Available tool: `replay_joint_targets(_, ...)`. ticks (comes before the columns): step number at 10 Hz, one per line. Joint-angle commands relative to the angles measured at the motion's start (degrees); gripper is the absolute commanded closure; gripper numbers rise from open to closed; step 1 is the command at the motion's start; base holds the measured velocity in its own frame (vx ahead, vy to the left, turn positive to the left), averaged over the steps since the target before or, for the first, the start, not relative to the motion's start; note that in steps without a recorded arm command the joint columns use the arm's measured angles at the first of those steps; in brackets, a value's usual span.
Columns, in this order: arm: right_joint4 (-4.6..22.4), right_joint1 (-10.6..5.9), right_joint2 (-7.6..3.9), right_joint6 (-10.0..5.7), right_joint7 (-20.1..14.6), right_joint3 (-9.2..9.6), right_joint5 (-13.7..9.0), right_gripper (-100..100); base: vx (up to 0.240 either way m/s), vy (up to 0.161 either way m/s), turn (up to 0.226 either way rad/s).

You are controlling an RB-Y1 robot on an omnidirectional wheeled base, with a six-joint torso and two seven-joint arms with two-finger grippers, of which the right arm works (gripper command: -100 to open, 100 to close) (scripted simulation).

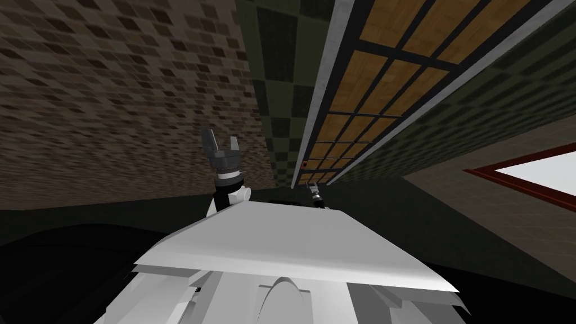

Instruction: Pull the door open

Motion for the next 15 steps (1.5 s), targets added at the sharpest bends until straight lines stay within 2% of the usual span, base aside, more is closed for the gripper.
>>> replay_joint_targets(1, -0.12, 0.22, -0.99, 0.12, 0.34, -0.22, -2.17, -100, 0.022, 0.027, 0.224)
replay_joint_targets(2, -0.12, 0.22, -0.99, 0.12, 0.34, -0.22, -2.17, -100, 0.025, 0.012, 0.090)
replay_joint_targets(5, 1.05, 0.11, -2.64, -0.32, 1.20, -0.73, -6.43, -100, 0.042, 0.021, 0.187)
replay_joint_targets(6, 1.05, 0.11, -2.64, -0.32, 1.20, -0.73, -6.43, -100, 0.041, 0.008, 0.073)
replay_joint_targets(7, 1.79, 0.05, -3.66, -0.60, 1.73, -1.05, -9.07, -100, 0.064, 0.017, 0.245)
replay_joint_targets(8, 2.16, 0.01, -4.17, -0.74, 2.00, -1.21, -10.44, -100, 0.079, 0.016, 0.318)
replay_joint_targets(10, 2.16, 0.01, -4.17, -0.74, 2.00, -1.21, -10.44, -100, 0.043, 0.012, 0.009)
replay_joint_targets(11, 2.84, -0.05, -5.11, -0.99, 2.49, -1.50, -12.90, -100, 0.059, 0.024, 0.276)
replay_joint_targets(15, 4.07, -0.16, -6.79, -1.45, 3.38, -2.03, -17.37, -100, 0.088, 0.003, 0.209)
